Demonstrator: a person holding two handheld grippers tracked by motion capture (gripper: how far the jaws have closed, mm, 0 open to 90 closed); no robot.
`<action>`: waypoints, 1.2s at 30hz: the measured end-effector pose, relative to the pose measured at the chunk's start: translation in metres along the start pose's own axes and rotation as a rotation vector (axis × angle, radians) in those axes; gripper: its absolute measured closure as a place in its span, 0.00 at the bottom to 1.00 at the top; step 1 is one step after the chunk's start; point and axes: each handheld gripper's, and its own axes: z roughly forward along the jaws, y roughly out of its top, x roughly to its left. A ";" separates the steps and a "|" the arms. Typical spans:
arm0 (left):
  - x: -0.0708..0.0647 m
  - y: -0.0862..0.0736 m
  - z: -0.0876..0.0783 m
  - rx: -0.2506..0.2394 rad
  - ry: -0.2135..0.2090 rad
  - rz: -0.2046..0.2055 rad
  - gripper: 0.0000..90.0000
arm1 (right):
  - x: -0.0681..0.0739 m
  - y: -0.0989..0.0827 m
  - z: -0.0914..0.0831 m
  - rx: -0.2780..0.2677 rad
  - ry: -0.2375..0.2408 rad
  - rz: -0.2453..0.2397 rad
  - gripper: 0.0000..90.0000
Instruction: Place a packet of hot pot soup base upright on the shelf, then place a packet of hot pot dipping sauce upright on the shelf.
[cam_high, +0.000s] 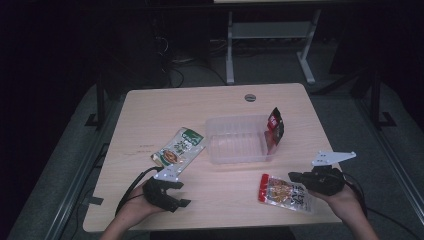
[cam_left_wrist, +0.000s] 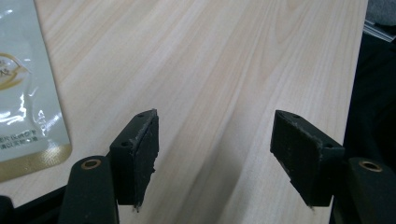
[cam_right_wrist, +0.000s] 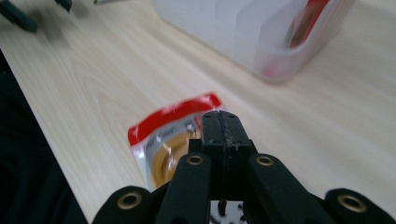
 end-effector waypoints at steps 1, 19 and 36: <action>0.000 0.000 0.000 0.000 0.001 -0.001 0.36 | 0.001 -0.003 0.002 0.011 0.010 0.009 0.99; 0.002 -0.001 0.000 0.009 0.007 -0.001 0.36 | 0.008 -0.014 0.033 0.264 0.000 -0.043 1.00; 0.000 0.000 0.004 0.006 0.002 -0.007 0.36 | 0.009 -0.001 0.057 0.299 0.027 -0.084 1.00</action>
